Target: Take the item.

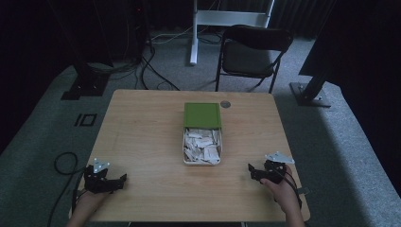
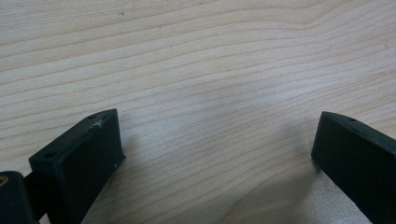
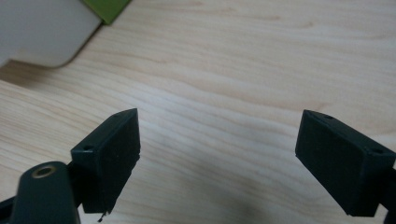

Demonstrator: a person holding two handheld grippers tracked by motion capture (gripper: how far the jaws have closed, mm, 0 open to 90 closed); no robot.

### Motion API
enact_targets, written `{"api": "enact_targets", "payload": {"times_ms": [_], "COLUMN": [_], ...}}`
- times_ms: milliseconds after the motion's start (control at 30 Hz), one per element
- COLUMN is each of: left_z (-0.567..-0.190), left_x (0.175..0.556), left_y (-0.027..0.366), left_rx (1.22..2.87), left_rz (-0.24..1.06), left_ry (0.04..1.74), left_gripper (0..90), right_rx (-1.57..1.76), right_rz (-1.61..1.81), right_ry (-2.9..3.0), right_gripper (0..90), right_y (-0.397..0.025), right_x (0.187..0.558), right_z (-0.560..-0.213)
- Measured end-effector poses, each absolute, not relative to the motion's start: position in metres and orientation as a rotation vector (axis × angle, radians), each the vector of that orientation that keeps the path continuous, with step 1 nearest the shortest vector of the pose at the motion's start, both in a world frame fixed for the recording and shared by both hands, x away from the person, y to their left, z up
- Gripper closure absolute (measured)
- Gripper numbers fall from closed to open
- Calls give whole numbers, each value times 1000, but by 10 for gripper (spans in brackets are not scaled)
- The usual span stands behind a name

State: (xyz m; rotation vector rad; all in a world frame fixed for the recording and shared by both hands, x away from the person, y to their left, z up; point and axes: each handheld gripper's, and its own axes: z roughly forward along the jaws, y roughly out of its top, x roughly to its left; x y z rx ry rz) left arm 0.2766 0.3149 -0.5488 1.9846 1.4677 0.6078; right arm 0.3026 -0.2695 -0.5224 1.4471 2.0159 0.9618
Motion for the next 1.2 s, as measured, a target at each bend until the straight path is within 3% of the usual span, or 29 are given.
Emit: {"api": "enact_targets", "payload": {"times_ms": [1200], "left_z": [-549], "left_x": [277], "left_y": [315], "left_rx": [1983], "left_rz": [607], "left_ry": [1470], "left_gripper": [26], "right_rx": [1145], "right_rz": [1153], "right_ry": [2017], "right_gripper": [193], "right_y": [-206], "right_x": [309], "right_z": [-436]}}
